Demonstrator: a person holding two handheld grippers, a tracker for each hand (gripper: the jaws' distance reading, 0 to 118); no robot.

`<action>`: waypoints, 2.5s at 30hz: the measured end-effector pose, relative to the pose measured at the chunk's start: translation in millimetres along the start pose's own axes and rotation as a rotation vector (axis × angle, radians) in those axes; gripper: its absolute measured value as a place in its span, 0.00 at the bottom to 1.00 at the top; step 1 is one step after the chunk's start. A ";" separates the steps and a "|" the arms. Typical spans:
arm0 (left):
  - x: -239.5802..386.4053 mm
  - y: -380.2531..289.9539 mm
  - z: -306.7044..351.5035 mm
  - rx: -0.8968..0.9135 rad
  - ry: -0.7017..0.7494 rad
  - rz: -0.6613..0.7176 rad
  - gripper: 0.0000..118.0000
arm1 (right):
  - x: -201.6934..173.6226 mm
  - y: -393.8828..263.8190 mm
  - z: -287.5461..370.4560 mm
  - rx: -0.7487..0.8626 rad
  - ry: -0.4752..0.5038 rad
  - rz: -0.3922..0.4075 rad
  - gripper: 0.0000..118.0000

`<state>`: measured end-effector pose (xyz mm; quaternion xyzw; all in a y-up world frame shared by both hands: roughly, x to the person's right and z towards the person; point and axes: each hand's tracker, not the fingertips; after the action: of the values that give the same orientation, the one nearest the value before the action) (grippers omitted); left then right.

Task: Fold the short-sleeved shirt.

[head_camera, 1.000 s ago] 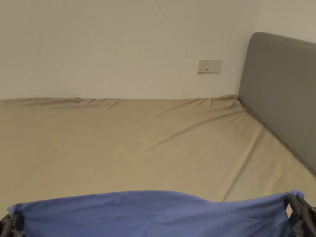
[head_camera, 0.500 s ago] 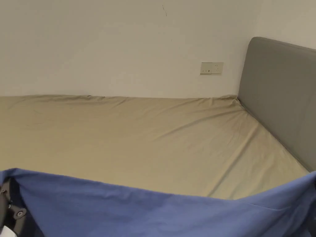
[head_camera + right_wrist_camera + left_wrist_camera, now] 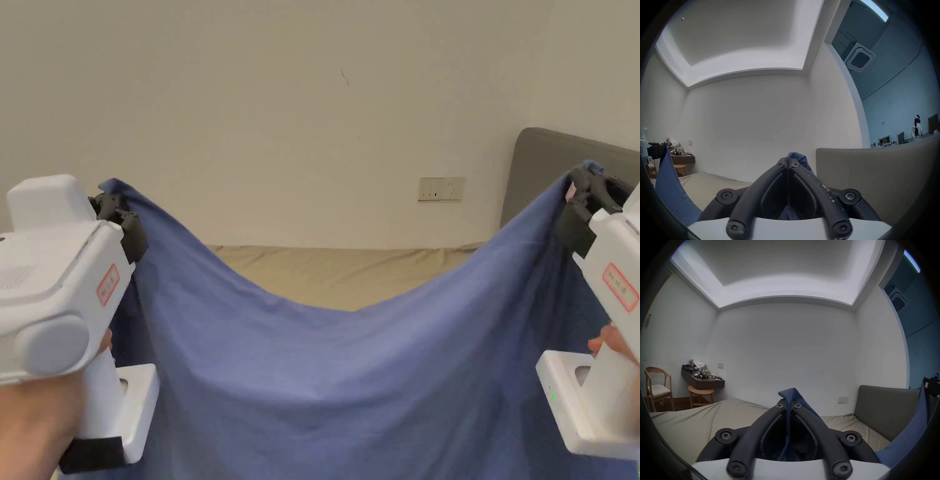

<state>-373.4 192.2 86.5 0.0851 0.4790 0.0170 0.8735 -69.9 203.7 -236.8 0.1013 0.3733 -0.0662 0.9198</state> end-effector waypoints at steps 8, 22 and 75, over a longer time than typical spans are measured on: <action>17.5 49.7 -123.1 0.025 0.021 -0.031 0.02 | -8.2 58.8 -128.8 0.082 -0.040 0.022 0.02; 19.3 37.3 -155.1 0.105 0.023 0.001 0.02 | -14.6 58.4 -149.5 0.154 -0.057 0.151 0.02; -117.1 -265.7 228.5 -0.938 0.065 -0.143 0.94 | 72.2 -257.2 275.5 -1.012 -0.038 0.160 0.89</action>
<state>-258.5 -112.8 260.6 -0.3522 0.4513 0.1737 0.8013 116.3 -114.3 -129.5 -0.3294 0.3331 0.1916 0.8625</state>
